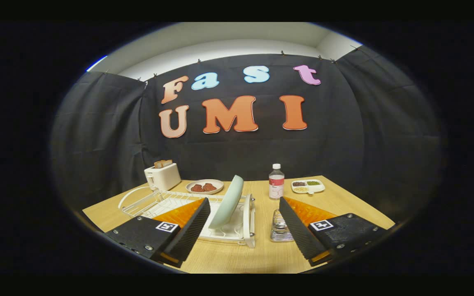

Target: Take the plate from the dish rack, then take the spoon from the basket and place it into the plate.

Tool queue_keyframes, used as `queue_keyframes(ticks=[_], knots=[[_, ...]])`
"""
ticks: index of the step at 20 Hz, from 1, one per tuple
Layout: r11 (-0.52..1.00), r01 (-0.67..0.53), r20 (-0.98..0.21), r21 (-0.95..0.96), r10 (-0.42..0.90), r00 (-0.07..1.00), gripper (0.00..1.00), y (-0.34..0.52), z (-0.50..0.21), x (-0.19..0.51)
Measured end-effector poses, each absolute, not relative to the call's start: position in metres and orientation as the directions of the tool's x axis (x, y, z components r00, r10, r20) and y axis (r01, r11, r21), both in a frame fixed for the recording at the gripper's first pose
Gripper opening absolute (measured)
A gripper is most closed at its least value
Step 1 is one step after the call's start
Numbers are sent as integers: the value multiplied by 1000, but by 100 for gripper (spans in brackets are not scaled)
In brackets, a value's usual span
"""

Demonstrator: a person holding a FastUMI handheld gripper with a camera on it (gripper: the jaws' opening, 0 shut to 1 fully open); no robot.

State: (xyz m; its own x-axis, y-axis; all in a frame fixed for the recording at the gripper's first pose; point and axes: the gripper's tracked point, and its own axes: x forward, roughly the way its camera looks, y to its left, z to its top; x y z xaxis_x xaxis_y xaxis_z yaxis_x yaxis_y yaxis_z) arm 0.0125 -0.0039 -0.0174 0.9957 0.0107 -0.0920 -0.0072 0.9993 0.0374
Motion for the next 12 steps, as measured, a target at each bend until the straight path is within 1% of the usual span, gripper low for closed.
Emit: queue_keyframes(ticks=[6,9,12], knots=[[999,-40,-194,15,42,980,100,11,-33,49],[998,-45,-265,51,57,962,100,18,-46,67],[998,-10,-304,67,30,952,100,16,-58,87]])
